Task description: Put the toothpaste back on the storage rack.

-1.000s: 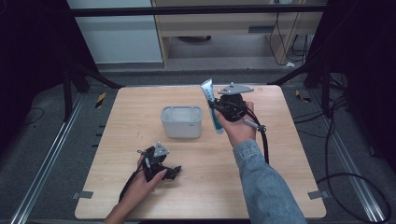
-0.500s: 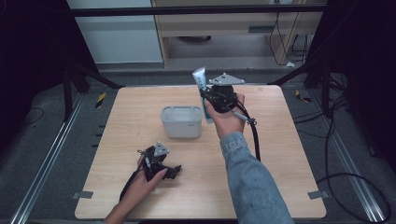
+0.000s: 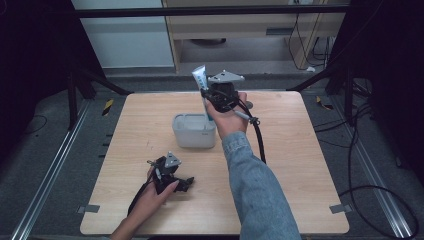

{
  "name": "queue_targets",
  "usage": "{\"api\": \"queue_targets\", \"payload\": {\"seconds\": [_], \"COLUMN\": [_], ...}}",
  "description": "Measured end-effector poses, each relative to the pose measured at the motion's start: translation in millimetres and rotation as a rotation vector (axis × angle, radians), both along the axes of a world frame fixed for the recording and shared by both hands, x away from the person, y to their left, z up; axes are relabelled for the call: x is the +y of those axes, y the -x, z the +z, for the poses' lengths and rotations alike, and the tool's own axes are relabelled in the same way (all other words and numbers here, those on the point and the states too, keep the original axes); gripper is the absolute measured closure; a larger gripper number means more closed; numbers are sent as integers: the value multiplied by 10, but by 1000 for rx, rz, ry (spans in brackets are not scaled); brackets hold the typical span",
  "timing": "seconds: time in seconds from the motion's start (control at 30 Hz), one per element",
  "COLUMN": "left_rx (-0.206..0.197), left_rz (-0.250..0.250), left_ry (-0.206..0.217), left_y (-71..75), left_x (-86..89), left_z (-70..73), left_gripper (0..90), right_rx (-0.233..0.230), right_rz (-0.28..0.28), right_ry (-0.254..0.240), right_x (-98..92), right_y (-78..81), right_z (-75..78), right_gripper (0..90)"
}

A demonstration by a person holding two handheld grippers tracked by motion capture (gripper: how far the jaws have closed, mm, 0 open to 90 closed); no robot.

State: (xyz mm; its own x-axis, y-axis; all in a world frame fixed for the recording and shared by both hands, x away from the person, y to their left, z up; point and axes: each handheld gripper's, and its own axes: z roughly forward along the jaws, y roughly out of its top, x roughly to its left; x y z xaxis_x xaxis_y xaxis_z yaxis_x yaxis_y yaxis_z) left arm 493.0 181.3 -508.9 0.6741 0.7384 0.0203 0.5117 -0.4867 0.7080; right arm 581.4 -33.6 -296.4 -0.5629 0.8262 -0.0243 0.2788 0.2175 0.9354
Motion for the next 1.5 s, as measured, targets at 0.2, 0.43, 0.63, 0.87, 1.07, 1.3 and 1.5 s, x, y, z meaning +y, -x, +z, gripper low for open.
{"api": "queue_targets", "payload": {"seconds": [0.2, 0.43, 0.63, 0.87, 1.07, 1.3, 1.5], "left_rx": [0, 0, -1, 0, 0, 0, 0], "left_rz": [0, 1, 1, 1, 1, 1, 1], "left_ry": [0, 1, 1, 1, 2, 2, 2], "left_y": [1, 1, 2, 2, 1, 1, 2], "left_x": [0, 0, 0, 0, -1, -1, -1], "left_z": [0, -1, -1, -1, -1, -2, -1], "left_gripper": [0, 0, 0, 0, 0, 0, 0], "right_rx": [-5, -4, -4, -9, -14, -8, 0], "right_rz": [-12, -21, -42, -46, -45, -46, -31], "right_ry": [-21, -39, -14, -31, -41, -44, -52], "right_x": [63, 100, 170, 262, 309, 340, 450], "right_y": [-73, -178, -284, -335, -357, -356, -344], "right_z": [1, 25, -14, -48, -76, -141, -236], "right_gripper": [792, 792, 792, 792, 791, 791, 791]}}
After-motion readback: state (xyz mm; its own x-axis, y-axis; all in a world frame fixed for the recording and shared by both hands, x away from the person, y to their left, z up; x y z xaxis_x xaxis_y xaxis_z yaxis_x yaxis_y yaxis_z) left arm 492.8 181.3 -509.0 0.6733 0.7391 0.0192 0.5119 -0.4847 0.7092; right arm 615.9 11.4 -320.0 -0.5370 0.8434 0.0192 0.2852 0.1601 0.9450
